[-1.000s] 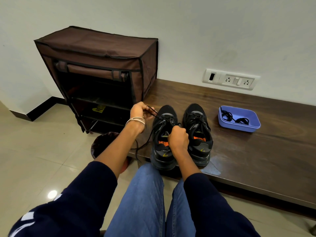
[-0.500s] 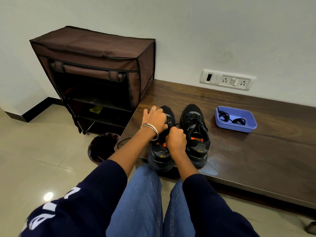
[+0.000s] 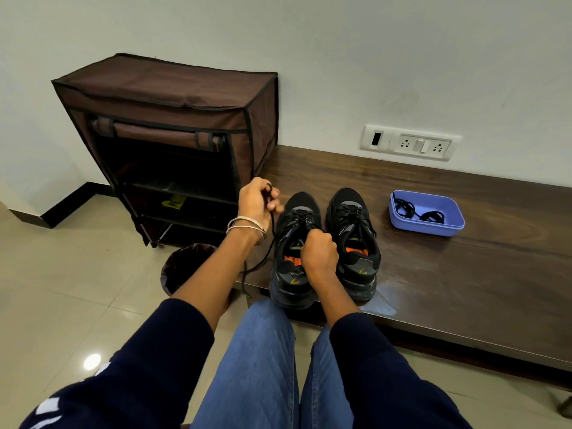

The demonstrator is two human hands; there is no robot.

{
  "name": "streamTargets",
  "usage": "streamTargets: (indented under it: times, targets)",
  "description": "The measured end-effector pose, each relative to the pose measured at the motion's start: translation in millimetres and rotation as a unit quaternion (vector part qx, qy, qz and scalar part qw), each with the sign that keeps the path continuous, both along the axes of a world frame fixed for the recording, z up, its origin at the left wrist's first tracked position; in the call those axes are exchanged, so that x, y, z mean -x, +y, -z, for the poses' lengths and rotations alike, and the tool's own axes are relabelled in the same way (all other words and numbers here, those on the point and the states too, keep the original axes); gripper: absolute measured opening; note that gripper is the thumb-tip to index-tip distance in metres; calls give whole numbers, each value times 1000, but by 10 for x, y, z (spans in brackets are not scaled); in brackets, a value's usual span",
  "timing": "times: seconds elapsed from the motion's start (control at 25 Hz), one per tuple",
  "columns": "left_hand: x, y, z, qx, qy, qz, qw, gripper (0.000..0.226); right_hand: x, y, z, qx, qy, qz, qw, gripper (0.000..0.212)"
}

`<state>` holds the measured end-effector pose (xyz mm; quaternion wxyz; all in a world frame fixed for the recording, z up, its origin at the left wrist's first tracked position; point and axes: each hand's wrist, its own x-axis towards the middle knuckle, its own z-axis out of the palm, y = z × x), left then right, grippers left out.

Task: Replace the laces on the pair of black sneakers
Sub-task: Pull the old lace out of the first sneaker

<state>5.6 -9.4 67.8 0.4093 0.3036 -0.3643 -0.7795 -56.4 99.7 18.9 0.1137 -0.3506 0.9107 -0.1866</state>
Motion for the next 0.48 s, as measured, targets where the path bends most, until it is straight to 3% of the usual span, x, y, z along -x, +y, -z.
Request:
streamTargets:
  times: [0.04, 0.08, 0.12, 0.16, 0.2, 0.24, 0.28, 0.36, 0.4, 0.44, 0.48]
  targets:
    - [1, 4, 44, 87, -105, 21, 990, 17, 1, 1, -4, -2, 0, -1, 1000, 20]
    - [10, -3, 135, 205, -240, 44, 948, 13, 0, 7, -10, -3, 0, -3, 1000, 21]
    - [27, -28, 240, 330, -362, 66, 869, 11, 2, 11, -9, -6, -1, -5, 1000, 23]
    - [55, -46, 317, 438, -454, 97, 770, 15, 2, 13, -2, -7, 0, -6, 1000, 25]
    - [87, -39, 359, 504, -517, 131, 679, 21, 3, 8, 5, -7, -1, -3, 1000, 26]
    - [126, -17, 379, 539, -557, 153, 613, 25, 8, -1, 14, -7, 1, -2, 1000, 27]
    - [163, 15, 395, 557, -582, 162, 570, 27, 15, -14, 35, -9, 2, -1, 1000, 26]
    - [216, 75, 407, 577, -605, 149, 528, 26, 30, -29, 64, -10, 6, 5, 1000, 25]
    - [230, 86, 434, 580, -600, 137, 534, 22, 32, -27, 65, -9, 7, 6, 1000, 24]
    - [231, 83, 463, 568, -579, 121, 573, 18, 35, -23, 65, -8, 5, 5, 1000, 24]
    - [217, 62, 505, 535, -546, 102, 636, 13, 39, -18, 64, -6, 2, 4, 1000, 24]
